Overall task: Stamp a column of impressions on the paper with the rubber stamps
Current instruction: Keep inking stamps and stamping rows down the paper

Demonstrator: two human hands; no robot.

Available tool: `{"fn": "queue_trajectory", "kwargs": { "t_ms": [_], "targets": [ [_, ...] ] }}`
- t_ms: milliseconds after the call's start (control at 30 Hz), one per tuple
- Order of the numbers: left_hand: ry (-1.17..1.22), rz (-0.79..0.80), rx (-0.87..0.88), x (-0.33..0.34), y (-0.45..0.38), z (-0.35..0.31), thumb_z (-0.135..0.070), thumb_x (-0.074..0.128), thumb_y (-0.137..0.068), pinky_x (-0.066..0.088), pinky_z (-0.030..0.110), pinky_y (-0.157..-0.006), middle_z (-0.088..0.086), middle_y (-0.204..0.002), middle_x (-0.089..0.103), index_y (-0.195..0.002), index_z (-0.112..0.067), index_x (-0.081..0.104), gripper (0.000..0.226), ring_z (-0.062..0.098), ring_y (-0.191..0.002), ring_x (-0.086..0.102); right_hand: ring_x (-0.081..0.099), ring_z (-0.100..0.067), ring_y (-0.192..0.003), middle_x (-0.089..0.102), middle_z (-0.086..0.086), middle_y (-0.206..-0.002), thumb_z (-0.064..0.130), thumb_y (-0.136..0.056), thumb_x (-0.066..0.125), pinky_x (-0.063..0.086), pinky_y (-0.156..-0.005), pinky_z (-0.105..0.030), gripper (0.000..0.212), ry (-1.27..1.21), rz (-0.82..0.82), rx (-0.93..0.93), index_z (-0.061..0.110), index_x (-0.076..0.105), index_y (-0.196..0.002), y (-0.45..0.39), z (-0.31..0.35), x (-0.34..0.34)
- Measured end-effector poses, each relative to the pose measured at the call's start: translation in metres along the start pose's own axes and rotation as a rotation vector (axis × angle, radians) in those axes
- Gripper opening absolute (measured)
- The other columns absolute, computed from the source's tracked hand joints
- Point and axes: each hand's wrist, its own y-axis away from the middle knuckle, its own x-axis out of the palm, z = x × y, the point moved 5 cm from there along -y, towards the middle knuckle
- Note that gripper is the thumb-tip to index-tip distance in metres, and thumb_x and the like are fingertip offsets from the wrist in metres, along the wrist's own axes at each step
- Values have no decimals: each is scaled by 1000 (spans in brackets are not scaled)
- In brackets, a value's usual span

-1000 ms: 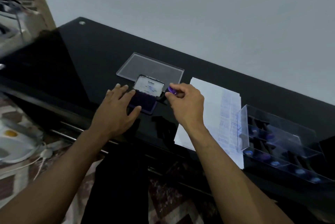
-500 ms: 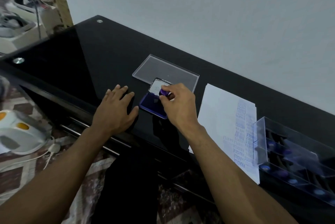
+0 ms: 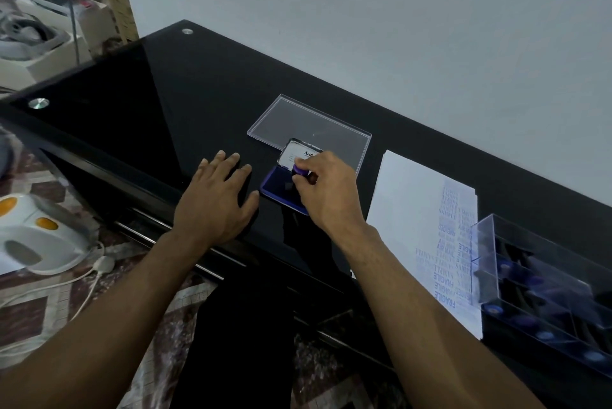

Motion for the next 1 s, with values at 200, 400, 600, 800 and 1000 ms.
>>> {"fn": "queue_trajectory", "kwargs": {
  "t_ms": [200, 400, 600, 800, 1000],
  "targets": [
    [1, 5, 0, 2, 0, 1, -64, 19, -93, 9, 45, -126, 9, -162, 32, -151, -18, 43, 78, 27, -154, 17, 62, -14, -104, 65, -3, -118, 19, -89, 71, 52, -95, -30, 30, -4, 12, 18, 13, 71, -118, -2, -6, 3],
    [-8, 7, -7, 2, -1, 1, -64, 19, -93, 7, 44, -126, 8, -163, 30, -152, -19, 42, 77, 26, -154, 15, 62, -13, -102, 64, -2, -117, 21, -90, 70, 54, -94, -33, 29, -10, -4, 22, 15, 70, -118, -5, -10, 7],
    [-17, 20, -13, 4, -2, 2, -66, 19, -93, 6, 44, -126, 8, -164, 28, -153, -21, 40, 78, 25, -155, 14, 61, -10, -99, 65, 0, -117, 20, -88, 73, 53, -92, -26, 30, -41, 2, 51, 15, 71, -118, -6, -11, 5],
    [-2, 7, -11, 2, -1, 1, -64, 21, -93, 9, 46, -126, 9, -163, 31, -151, -19, 43, 77, 26, -154, 16, 64, -14, -97, 66, -2, -115, 21, -87, 74, 55, -92, -31, 30, -57, 1, 48, 14, 72, -117, -3, -11, 4],
    [0, 2, -12, 3, -1, 2, -63, 23, -94, 8, 44, -126, 8, -163, 32, -151, -19, 44, 75, 25, -154, 17, 65, -12, -97, 67, 0, -114, 21, -84, 77, 56, -91, -31, 32, -71, -2, 68, 15, 73, -116, -2, -15, 5]
  ]
}}
